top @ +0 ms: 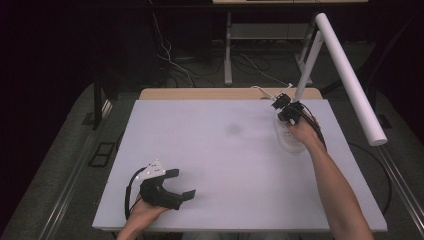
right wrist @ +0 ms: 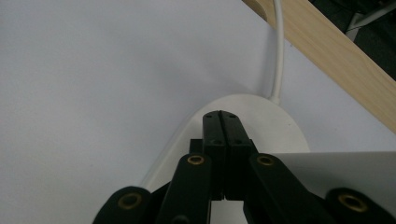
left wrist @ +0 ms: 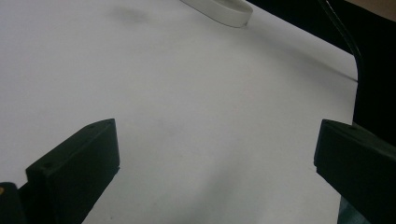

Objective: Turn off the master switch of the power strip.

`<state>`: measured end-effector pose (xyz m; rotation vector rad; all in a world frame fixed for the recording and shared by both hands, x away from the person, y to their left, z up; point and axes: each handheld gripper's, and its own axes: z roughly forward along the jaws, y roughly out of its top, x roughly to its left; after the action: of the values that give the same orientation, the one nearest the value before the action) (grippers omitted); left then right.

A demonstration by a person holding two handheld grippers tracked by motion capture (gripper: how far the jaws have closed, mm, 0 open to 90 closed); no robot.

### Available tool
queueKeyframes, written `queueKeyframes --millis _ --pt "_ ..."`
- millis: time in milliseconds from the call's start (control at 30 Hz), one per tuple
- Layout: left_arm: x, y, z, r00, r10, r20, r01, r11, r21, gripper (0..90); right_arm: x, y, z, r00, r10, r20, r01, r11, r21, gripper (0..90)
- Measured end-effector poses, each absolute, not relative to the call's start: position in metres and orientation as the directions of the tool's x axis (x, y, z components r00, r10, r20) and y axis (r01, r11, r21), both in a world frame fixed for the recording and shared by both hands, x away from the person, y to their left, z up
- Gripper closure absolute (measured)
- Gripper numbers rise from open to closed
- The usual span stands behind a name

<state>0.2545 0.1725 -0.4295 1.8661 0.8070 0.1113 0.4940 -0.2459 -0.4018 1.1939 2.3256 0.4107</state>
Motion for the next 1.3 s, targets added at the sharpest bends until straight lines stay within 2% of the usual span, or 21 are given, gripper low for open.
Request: queueKeyframes --millis 733,1133,1300 --pt "0.2542 0.1711 -0.43 0.773 0.57 -0.278 0.477 -0.232 0.848 0.0 0.4968 -0.2476 -0.408 -0.482 0.827 -0.29 0.686 0.562 0.462 89.7" --pt "0.2533 0.1693 -0.4291 0.781 0.563 -0.27 0.474 -0.254 0.843 0.0 0.4991 -0.2523 -0.4064 -0.432 0.875 -0.22 0.733 0.483 0.479 89.9" --pt "0.2536 0.1703 -0.4292 0.782 0.562 -0.269 0.474 -0.256 0.842 0.0 0.498 -0.2487 -0.407 -0.426 0.872 -0.241 0.735 0.489 0.47 89.9"
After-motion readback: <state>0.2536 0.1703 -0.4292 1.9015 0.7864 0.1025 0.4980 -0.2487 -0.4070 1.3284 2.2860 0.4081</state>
